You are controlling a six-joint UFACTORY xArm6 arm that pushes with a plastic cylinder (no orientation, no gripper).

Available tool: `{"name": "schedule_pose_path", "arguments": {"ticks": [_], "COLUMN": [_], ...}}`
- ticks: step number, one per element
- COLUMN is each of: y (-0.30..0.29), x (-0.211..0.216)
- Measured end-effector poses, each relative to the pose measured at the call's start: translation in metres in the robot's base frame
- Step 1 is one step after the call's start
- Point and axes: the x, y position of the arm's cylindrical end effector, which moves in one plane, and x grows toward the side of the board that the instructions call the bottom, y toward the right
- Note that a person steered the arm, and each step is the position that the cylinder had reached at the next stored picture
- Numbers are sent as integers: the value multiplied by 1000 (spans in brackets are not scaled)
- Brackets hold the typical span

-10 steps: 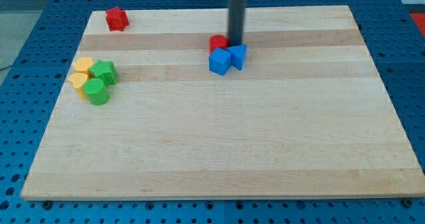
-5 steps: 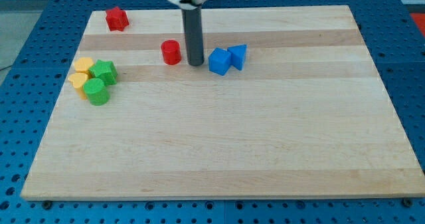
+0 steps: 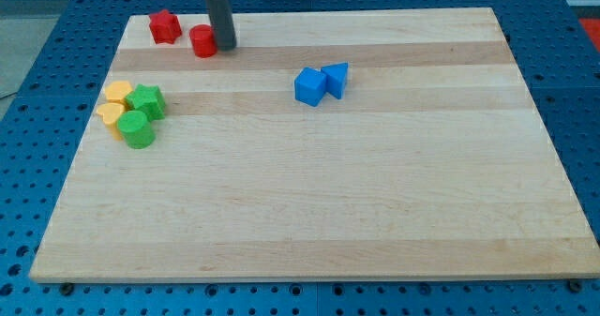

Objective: Move the red circle into the red star

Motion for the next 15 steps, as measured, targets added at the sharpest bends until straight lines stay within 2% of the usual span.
{"name": "schedule_pose_path", "arguments": {"ticks": [1, 4, 5, 6, 8, 10, 11, 13, 14, 15], "y": [-52, 7, 3, -33, -101, -107, -84, -1, 33, 33], "x": [0, 4, 31, 45, 44, 10, 13, 70, 57, 26]}}
